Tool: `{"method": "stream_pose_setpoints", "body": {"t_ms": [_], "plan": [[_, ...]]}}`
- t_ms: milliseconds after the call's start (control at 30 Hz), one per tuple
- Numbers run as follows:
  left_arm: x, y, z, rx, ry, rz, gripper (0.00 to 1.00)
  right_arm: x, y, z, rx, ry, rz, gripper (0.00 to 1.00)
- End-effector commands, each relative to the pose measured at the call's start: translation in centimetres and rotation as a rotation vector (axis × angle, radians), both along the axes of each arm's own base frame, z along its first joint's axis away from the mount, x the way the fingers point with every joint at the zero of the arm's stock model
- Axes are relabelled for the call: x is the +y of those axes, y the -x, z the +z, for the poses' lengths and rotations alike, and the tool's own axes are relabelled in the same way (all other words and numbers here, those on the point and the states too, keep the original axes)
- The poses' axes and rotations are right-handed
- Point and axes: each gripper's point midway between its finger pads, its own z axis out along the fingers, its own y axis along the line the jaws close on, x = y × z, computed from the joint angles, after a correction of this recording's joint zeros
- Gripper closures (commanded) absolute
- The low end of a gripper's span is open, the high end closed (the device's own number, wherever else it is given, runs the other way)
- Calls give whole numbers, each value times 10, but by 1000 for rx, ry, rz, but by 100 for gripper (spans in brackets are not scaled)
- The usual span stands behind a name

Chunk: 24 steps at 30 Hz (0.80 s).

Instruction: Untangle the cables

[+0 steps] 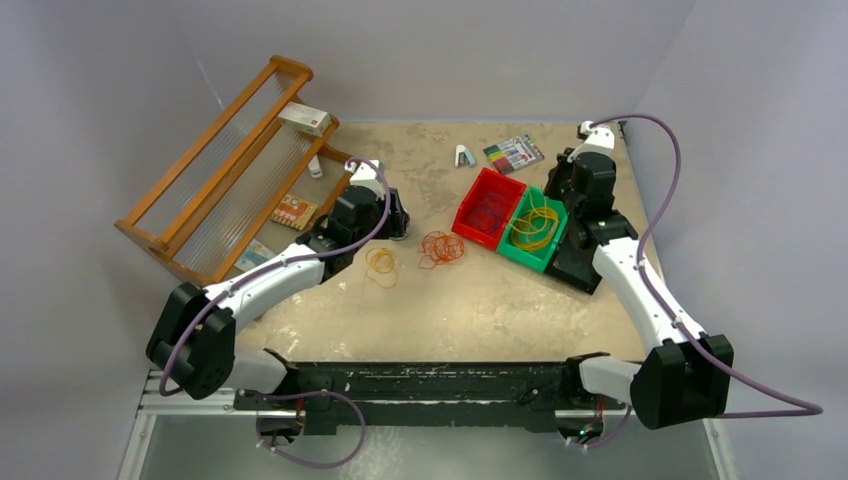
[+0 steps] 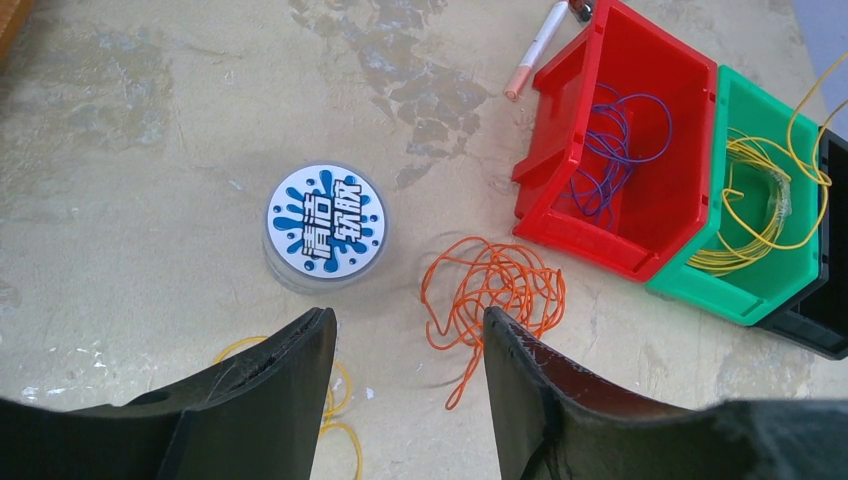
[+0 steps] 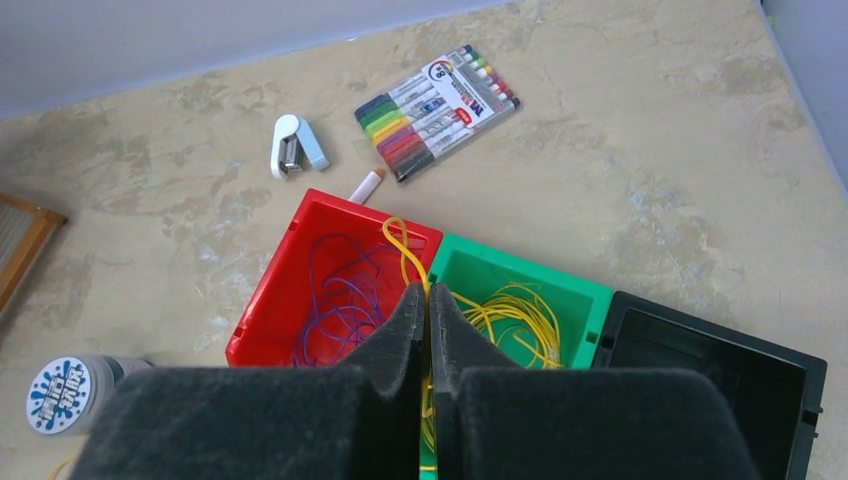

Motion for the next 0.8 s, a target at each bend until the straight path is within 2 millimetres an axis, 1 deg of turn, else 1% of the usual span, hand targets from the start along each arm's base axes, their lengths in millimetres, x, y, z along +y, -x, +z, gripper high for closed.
{"method": "stream_pose_setpoints", "body": {"t_ms": [0, 67, 267, 467, 767], "plan": [[-1, -13, 22, -48, 47, 36, 45, -6, -5, 7, -31, -7, -19, 100], [0, -13, 21, -47, 44, 37, 45, -9, -2, -8, 2, -7, -30, 100], [1, -12, 21, -44, 42, 41, 46, -18, -3, -17, 20, -22, -60, 100], [3, -12, 19, -41, 42, 45, 46, -19, -8, -29, 38, -44, -60, 100], [4, -12, 19, -40, 41, 47, 46, -18, -14, -57, 87, -52, -62, 100]]}}
